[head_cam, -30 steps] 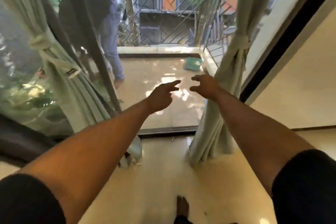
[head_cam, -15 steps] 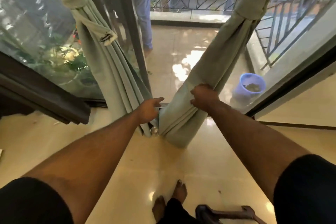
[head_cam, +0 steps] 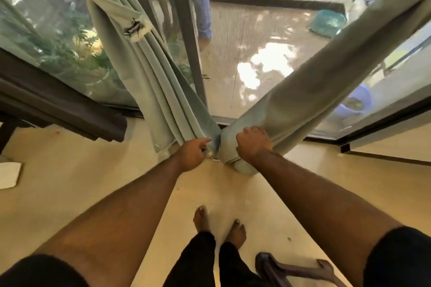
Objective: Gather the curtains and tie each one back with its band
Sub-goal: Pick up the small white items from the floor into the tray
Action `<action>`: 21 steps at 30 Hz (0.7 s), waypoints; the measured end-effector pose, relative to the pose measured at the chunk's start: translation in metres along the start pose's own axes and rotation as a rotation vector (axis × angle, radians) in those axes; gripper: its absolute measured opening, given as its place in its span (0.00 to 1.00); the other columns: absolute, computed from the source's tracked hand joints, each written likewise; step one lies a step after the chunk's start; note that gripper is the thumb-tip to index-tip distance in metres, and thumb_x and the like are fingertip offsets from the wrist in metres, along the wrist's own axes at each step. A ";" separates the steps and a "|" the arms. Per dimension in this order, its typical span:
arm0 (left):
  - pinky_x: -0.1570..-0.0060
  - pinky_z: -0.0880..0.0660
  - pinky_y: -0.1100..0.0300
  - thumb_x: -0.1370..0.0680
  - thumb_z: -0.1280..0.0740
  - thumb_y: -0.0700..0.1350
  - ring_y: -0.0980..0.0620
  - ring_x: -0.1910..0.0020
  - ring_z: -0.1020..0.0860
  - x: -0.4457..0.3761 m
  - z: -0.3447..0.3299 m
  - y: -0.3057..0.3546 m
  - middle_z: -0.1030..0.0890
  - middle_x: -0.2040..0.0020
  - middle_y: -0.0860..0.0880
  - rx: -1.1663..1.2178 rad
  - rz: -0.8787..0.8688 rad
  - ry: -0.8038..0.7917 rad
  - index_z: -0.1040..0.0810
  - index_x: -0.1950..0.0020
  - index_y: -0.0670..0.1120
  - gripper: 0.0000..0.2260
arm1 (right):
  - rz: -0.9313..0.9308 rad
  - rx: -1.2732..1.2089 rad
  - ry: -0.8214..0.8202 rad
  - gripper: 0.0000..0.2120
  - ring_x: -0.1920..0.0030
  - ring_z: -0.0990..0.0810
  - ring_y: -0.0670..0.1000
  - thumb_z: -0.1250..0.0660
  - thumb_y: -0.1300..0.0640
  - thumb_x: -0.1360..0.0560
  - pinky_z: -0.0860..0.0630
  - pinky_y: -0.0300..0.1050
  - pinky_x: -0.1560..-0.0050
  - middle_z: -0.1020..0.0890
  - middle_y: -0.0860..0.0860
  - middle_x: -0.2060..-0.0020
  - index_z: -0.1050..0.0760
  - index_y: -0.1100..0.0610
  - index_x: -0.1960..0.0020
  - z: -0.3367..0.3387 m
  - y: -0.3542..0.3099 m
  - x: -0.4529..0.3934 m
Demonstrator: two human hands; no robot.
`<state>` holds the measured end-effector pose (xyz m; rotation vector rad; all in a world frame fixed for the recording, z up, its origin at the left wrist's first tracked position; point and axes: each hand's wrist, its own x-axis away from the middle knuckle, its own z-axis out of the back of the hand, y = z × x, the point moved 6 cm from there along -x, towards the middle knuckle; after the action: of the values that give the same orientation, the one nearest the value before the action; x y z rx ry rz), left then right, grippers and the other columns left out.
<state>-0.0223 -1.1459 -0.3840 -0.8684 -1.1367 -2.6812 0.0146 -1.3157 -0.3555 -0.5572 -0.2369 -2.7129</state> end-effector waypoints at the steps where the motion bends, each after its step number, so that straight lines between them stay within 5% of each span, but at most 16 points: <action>1: 0.34 0.29 0.53 0.25 0.39 0.29 0.46 0.33 0.27 -0.006 -0.002 -0.004 0.25 0.32 0.40 -0.003 0.008 -0.012 0.32 0.26 0.41 0.27 | -0.004 -0.026 -0.019 0.13 0.42 0.24 0.56 0.37 0.52 0.22 0.30 0.52 0.39 0.21 0.56 0.44 0.23 0.56 0.41 -0.006 0.001 -0.004; 17: 0.35 0.28 0.54 0.25 0.40 0.33 0.46 0.32 0.28 -0.174 -0.108 -0.070 0.30 0.28 0.45 -0.238 0.103 -0.203 0.30 0.27 0.51 0.27 | -0.238 -0.362 -0.272 0.12 0.48 0.21 0.57 0.35 0.52 0.23 0.23 0.51 0.48 0.20 0.56 0.48 0.23 0.57 0.44 -0.176 0.069 -0.107; 21: 0.43 0.26 0.54 0.24 0.39 0.35 0.45 0.37 0.25 -0.253 -0.168 -0.124 0.25 0.32 0.47 -0.470 0.126 -0.173 0.27 0.31 0.52 0.23 | -0.265 -0.403 -0.361 0.13 0.47 0.21 0.58 0.34 0.50 0.24 0.22 0.51 0.48 0.20 0.56 0.47 0.23 0.56 0.44 -0.285 0.097 -0.167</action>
<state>0.0727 -1.2041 -0.6929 -1.2102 -0.4476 -2.8505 0.0948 -1.4187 -0.6736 -1.2110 0.1672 -2.9107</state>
